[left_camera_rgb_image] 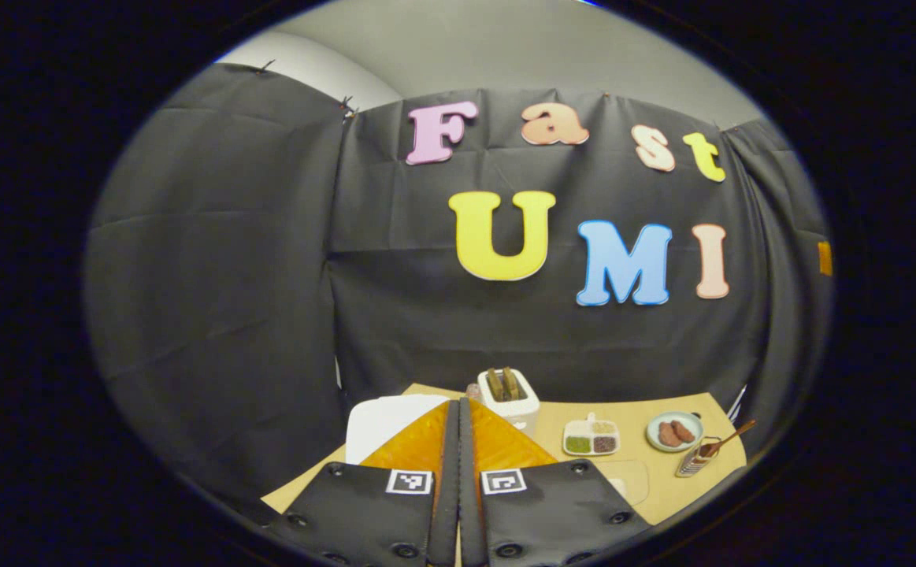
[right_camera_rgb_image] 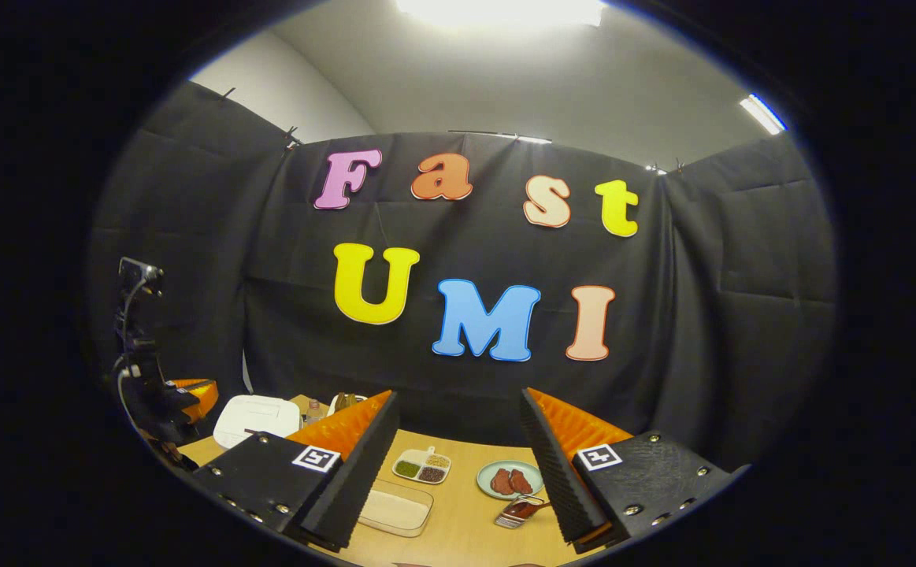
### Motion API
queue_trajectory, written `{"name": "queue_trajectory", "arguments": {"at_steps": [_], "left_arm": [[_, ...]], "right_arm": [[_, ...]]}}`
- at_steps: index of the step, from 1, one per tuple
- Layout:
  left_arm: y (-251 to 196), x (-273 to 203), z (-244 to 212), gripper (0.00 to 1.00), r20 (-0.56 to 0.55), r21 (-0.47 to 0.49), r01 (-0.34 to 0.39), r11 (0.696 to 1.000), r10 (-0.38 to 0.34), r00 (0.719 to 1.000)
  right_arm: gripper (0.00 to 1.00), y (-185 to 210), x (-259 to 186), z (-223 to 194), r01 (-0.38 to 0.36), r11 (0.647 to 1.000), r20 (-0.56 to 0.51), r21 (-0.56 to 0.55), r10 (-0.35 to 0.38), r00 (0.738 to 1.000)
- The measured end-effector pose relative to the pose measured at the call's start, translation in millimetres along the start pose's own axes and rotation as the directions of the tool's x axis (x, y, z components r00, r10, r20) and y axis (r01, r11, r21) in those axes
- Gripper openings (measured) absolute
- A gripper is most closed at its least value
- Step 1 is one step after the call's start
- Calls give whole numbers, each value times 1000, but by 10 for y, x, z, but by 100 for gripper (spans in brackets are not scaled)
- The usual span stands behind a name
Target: Close the left gripper, press the button to open the rice cooker; take a wooden spoon from the chopstick holder with the right hand, scoop a spoonful of rice and pour it into the rice cooker, then put the wooden spoon back into the chopstick holder.
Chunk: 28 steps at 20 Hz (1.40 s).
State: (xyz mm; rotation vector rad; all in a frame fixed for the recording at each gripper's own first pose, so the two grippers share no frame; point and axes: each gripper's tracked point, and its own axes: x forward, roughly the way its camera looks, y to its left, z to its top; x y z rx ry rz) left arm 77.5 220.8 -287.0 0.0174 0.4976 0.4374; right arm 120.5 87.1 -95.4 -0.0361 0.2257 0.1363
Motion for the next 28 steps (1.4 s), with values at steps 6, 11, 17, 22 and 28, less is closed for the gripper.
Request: {"name": "queue_trajectory", "arguments": {"at_steps": [6,11,17,22,28], "left_arm": [[472,865,-940,9,-220,-16,-112,994,106,970],[595,1301,-1458,9,-347,-24,-203,979,182,920],[697,1505,-1804,9,-421,-39,-249,968,210,882],[658,1568,-1954,9,-427,-82,-254,964,196,883],[671,1657,-1961,9,-385,-10,-262,965,238,892]], "right_arm": [[92,289,289,-17,16,997,-47,-71,-19,999],[92,458,475,-136,10,991,-98,-137,-24,995],[92,538,510,-256,-2,989,-136,-146,-18,991],[92,519,440,-320,-2,988,-149,-156,-22,989],[92,505,331,-424,-9,991,-176,-133,-15,984]]}}
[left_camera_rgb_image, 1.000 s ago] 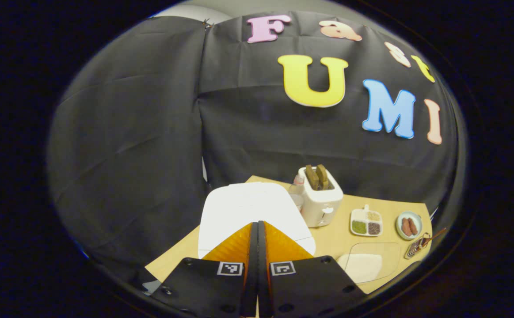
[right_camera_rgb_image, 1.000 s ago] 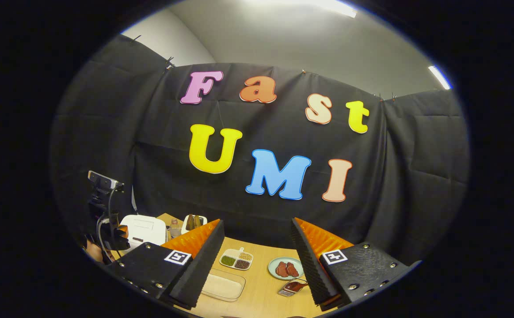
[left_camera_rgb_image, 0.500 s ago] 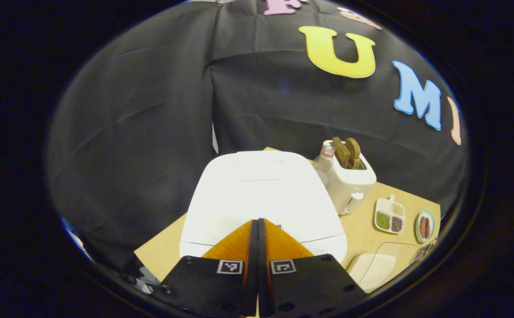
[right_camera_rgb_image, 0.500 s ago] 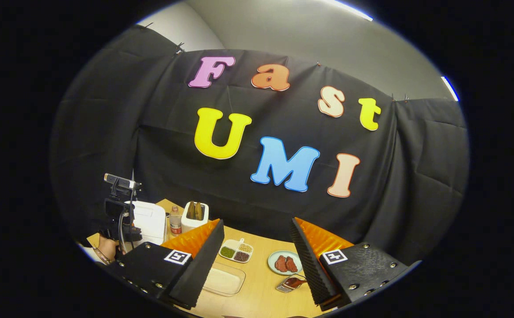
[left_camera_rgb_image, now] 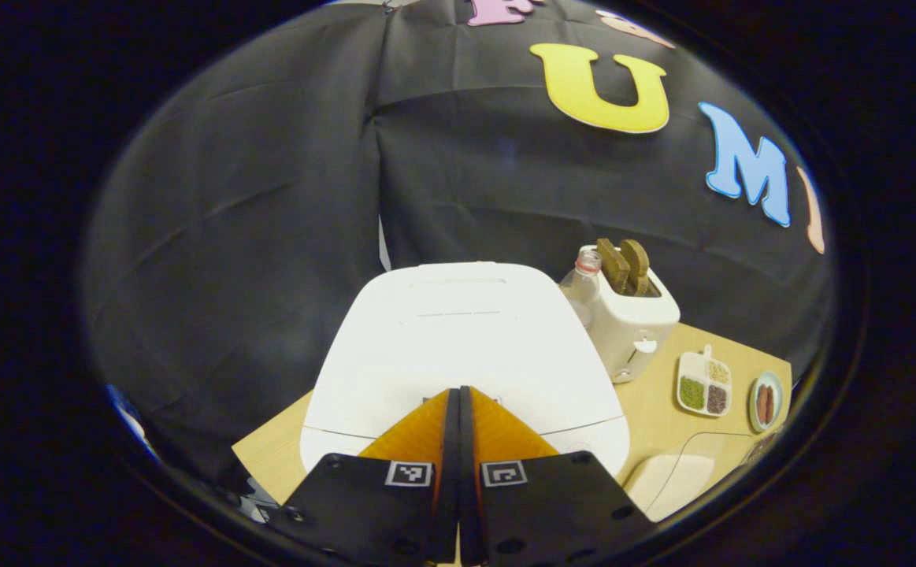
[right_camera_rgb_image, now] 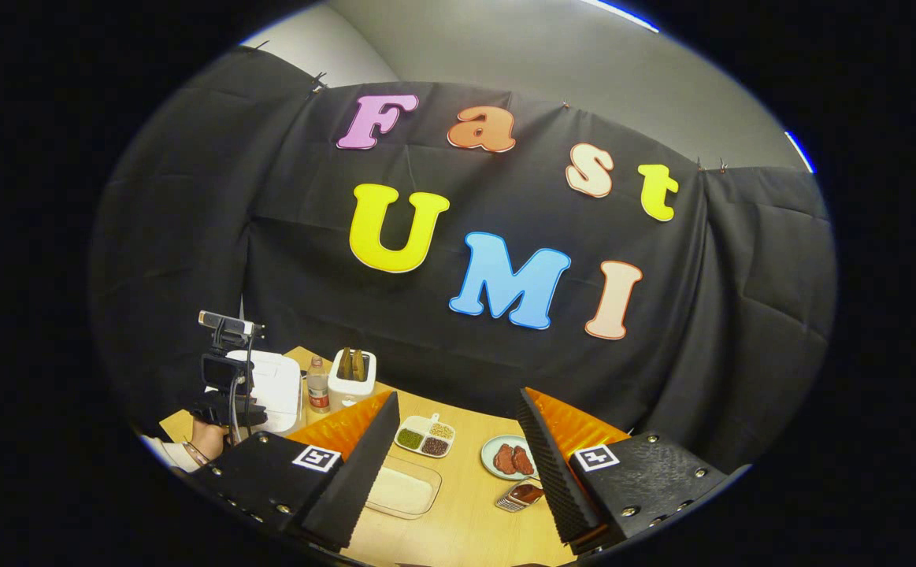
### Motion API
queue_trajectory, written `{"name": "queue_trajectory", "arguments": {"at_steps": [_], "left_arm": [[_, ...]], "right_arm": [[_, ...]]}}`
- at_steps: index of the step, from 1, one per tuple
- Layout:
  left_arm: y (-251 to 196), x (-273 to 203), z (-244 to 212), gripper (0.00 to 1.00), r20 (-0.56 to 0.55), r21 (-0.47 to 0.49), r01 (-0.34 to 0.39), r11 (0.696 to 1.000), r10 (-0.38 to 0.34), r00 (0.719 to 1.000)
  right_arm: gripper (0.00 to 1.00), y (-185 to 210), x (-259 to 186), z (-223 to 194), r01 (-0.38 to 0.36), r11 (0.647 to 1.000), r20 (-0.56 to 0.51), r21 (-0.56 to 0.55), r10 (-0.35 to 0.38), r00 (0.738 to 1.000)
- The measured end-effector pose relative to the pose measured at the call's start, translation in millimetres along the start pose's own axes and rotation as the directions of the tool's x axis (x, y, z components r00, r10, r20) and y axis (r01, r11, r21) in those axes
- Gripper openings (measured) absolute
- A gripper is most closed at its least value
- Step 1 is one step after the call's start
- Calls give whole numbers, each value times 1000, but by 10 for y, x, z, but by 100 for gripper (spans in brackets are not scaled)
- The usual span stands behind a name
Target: Close the left gripper, press the button to open the rice cooker; take a wooden spoon from the chopstick holder with the right hand, scoop a spoonful of rice and pour it into the rice cooker, then put the wooden spoon back into the chopstick holder.
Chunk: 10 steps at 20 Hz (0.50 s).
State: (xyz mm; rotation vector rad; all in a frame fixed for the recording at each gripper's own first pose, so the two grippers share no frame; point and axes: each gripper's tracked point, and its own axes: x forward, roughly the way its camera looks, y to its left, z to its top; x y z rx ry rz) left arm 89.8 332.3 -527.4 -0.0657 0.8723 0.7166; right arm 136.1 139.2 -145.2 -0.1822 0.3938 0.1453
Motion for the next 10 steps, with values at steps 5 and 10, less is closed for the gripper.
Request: {"name": "queue_trajectory", "arguments": {"at_steps": [5,10], "left_arm": [[12,-4,-4,9,-1,6,-4,1000,4,1000],[-1,7,-40,9,-48,61,-46,997,49,998]], "right_arm": [[92,-51,-123,-20,12,1000,2,2,-12,1000],[92,-135,-242,-4,45,999,25,12,-46,999]]}}
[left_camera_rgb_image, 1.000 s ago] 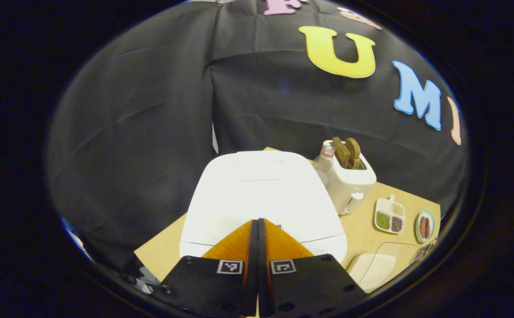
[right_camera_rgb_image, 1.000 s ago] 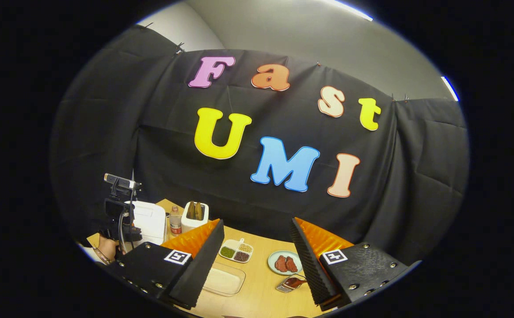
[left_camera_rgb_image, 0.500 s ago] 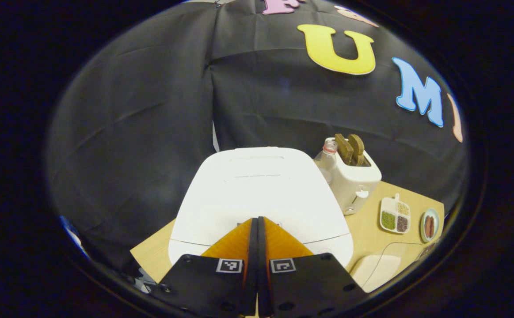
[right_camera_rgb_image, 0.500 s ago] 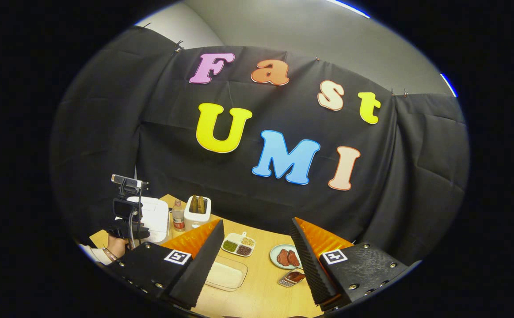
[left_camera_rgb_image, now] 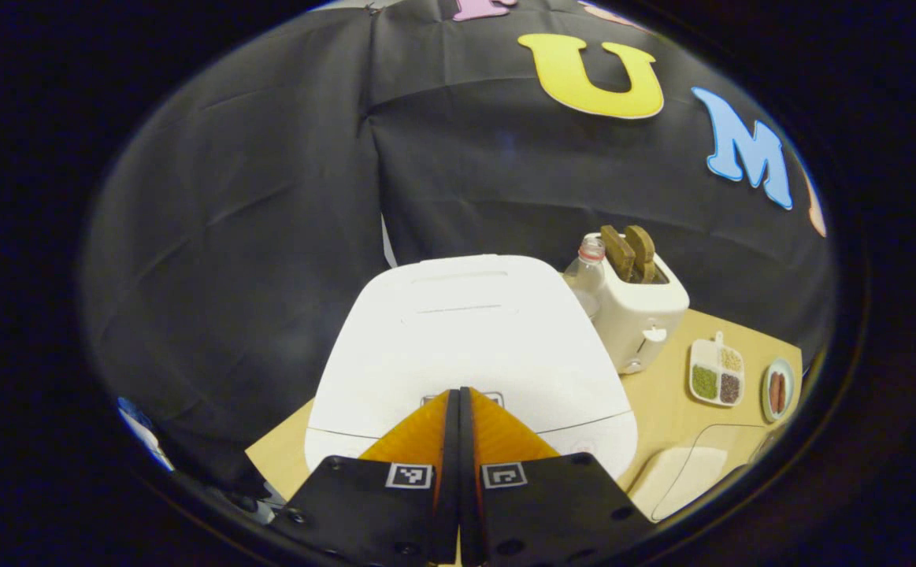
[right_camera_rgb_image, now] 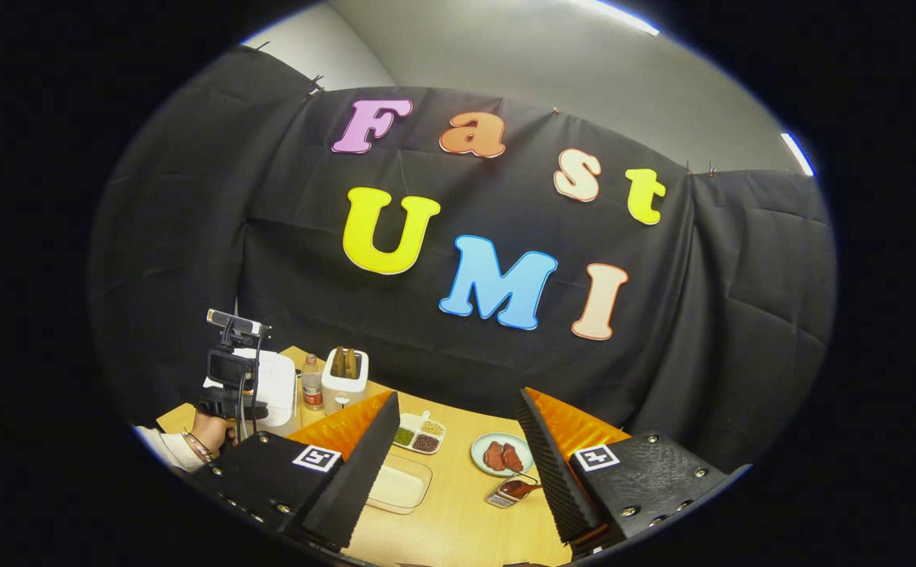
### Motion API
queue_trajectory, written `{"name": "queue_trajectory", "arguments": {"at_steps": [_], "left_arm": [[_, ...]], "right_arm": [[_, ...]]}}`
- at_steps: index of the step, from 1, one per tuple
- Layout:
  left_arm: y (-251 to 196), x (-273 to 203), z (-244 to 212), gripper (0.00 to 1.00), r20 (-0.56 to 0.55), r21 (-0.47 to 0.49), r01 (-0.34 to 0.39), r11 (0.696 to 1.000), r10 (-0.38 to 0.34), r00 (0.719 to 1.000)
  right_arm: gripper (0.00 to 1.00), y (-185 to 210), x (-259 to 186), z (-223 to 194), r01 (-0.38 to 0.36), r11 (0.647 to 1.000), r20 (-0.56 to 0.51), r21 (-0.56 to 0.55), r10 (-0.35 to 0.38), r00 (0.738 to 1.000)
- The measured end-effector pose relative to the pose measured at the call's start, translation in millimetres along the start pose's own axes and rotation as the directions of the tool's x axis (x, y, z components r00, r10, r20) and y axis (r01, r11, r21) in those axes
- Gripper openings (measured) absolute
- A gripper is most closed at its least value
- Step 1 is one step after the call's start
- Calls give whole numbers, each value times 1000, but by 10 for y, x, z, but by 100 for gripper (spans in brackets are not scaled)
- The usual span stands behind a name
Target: Close the left gripper, press the button to open the rice cooker; take a wooden spoon from the chopstick holder with the right hand, scoop a spoonful of rice and pour it into the rice cooker, then put the wooden spoon back into the chopstick holder.
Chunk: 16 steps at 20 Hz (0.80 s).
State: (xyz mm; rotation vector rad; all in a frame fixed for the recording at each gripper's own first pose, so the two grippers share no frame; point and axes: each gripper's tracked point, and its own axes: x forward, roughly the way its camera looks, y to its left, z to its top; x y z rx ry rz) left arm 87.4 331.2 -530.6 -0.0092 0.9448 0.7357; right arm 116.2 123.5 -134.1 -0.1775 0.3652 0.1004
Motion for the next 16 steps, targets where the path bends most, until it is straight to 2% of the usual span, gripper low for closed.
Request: {"name": "queue_trajectory", "arguments": {"at_steps": [2,6,9,12,16], "left_arm": [[11,-40,84,9,12,3,-3,1000,3,1000],[91,-247,461,9,159,-51,7,999,1,987],[122,-367,681,9,236,-48,6,999,5,972],[137,-444,673,10,229,-33,20,999,-12,973],[174,-503,464,10,175,-71,48,996,-35,984]], "right_arm": [[92,83,17,-105,-26,999,-29,31,27,999],[92,120,-32,-157,-33,998,-48,61,36,998],[92,68,-76,-124,-20,998,-37,53,22,999],[92,93,-113,-100,-27,997,-24,74,29,999],[92,102,-175,-92,-28,996,-12,81,29,1000]]}}
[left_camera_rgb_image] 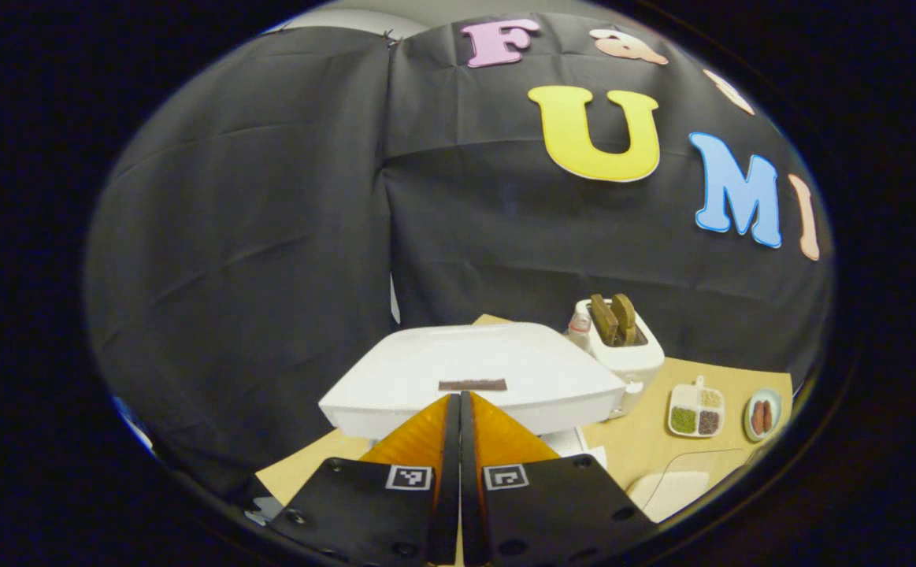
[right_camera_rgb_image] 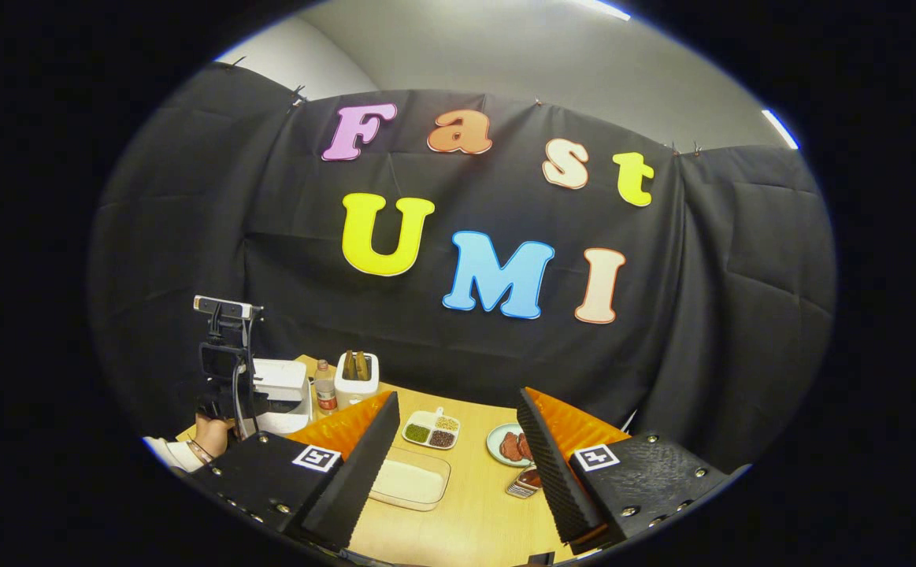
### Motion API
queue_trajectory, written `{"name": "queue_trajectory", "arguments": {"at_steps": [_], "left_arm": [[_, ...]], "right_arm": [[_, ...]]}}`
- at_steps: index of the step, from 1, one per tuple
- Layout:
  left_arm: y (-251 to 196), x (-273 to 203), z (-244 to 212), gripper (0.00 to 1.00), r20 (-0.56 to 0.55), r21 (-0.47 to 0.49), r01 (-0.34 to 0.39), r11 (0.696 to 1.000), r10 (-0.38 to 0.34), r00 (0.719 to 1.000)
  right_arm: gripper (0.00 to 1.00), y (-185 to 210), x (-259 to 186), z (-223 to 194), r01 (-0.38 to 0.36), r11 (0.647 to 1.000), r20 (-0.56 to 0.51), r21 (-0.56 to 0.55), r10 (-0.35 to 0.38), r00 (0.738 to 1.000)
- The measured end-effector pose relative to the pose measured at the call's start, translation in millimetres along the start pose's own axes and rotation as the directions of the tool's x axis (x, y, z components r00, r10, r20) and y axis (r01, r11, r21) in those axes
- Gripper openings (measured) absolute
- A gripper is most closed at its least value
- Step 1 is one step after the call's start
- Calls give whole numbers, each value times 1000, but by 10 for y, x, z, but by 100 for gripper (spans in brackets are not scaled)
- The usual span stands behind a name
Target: Close the left gripper, press the button to open the rice cooker; take a wooden spoon from the chopstick holder with the right hand, scoop a spoonful of rice and pour it into the rice cooker, then put the wooden spoon back into the chopstick holder.
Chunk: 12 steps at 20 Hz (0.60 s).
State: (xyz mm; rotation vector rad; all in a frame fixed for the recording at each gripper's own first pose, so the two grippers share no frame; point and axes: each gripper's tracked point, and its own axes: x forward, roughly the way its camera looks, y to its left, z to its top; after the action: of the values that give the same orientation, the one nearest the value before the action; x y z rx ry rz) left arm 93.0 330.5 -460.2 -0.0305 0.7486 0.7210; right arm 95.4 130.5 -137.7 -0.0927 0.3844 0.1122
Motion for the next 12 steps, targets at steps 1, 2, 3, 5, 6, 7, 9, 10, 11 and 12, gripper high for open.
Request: {"name": "queue_trajectory", "arguments": {"at_steps": [1,2,3,5,6,7,9,10,11,12], "left_arm": [[37,-23,-103,10,-25,-4,-2,1000,2,1000],[68,-48,-132,10,-35,-6,-4,1000,4,999],[84,-99,-113,10,-29,-9,0,1000,0,1000],[57,-200,-21,11,15,-6,29,1000,-29,999],[7,-271,17,10,31,-14,53,999,-52,998],[-34,-313,51,11,41,-26,78,997,-77,996],[-77,-424,60,20,51,-44,105,993,-103,993],[-57,-448,27,23,48,-43,101,994,-99,994],[-57,-478,16,22,44,-43,96,994,-94,995],[-77,-523,7,19,43,-49,101,994,-99,994]], "right_arm": [[92,4,-20,8,-1,1000,3,1,1,1000],[92,9,-37,15,0,1000,7,0,0,1000],[92,7,-51,21,2,1000,11,-2,-2,1000],[92,7,-72,29,0,1000,16,-4,0,1000],[92,13,-71,35,-1,1000,21,-2,1,1000],[92,-3,-71,44,0,1000,28,2,0,1000],[92,-78,-67,38,16,1000,41,5,-17,999],[92,-145,-59,35,33,999,51,2,-33,998],[92,-216,-41,5,48,999,54,1,-48,997],[92,-269,-19,-56,57,998,54,3,-58,997]]}}
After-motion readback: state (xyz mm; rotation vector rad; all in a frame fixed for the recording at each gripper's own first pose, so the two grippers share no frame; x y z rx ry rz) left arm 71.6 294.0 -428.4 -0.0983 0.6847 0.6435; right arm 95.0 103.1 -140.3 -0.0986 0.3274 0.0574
